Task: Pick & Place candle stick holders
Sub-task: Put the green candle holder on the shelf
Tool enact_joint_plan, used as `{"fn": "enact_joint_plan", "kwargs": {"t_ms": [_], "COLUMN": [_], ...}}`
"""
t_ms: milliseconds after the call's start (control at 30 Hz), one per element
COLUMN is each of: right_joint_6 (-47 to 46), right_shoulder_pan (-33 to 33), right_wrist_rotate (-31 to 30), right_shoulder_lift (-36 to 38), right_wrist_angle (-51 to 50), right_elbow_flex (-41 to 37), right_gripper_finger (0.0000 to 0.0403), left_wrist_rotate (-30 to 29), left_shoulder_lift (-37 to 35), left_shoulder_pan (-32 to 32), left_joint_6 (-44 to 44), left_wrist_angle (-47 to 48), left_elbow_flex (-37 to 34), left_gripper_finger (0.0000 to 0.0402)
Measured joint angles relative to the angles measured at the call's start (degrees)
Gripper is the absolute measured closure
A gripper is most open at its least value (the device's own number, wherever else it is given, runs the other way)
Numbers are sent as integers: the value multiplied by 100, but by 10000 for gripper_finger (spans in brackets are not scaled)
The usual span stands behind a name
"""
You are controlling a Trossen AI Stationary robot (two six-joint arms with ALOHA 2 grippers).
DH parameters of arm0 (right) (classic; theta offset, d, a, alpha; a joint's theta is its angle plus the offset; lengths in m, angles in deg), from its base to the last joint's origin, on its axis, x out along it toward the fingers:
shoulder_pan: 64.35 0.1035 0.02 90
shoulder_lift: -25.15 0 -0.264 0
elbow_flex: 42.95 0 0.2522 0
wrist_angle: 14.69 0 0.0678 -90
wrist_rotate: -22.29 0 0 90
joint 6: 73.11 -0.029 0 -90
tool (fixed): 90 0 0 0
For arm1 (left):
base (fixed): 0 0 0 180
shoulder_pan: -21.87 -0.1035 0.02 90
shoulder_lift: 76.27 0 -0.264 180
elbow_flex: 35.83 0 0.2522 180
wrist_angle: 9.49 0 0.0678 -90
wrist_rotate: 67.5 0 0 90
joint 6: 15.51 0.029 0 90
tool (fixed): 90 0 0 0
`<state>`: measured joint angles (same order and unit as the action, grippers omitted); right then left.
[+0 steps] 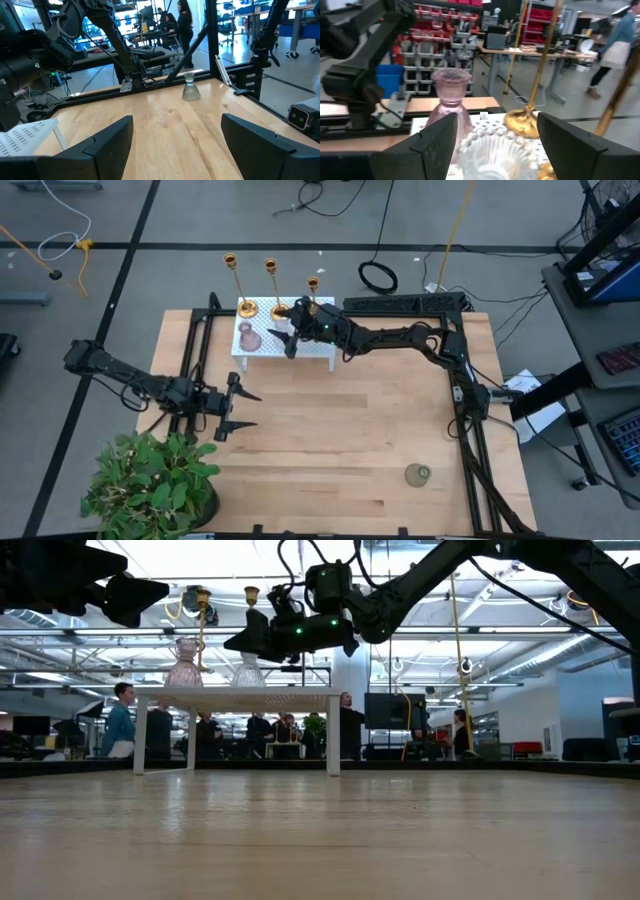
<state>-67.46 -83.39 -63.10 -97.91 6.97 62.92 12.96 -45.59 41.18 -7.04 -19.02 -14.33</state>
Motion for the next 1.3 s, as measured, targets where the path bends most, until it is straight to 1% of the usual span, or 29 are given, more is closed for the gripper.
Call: {"fn": "enact_joint_plan", "kwargs": {"t_ms": [233,367,433,633,800,867,967,1033,1167,1300], "right_joint_6": [-13,94,279,898,1181,1184,1044,960,601,378], "right_shoulder_pan": [24,76,133,481,844,965,1139,1258,1594,2137], "right_wrist_rotate": [148,145,145,148,148,139,132,128,139,145], "right_shoulder_lift": [204,481,713,1506,2225,2554,3161,3622,4696,5667], "right_wrist_angle": [132,-261,-689,-2578,-3984,-4386,-4731,-4725,-4519,-3793], "right_elbow_flex": [-2,-9,-7,-7,-9,-86,-539,-1042,-2369,-3839], "right_gripper_finger": [133,133,133,133,133,137,145,150,152,142], "left_wrist_rotate": [0,-2,0,-2,-2,-2,-2,-2,-2,-7], "left_shoulder_lift": [0,0,0,0,0,1,1,1,2,1], "left_shoulder_pan": [0,0,0,0,0,0,0,0,0,0], "left_joint_6": [0,2,2,2,25,26,29,36,37,67], "left_wrist_angle": [-2,-2,-2,66,69,72,70,69,33,-137], "left_elbow_flex": [0,0,0,0,0,0,0,0,0,-2], "left_gripper_finger": [92,92,92,92,92,92,92,92,92,92]}}
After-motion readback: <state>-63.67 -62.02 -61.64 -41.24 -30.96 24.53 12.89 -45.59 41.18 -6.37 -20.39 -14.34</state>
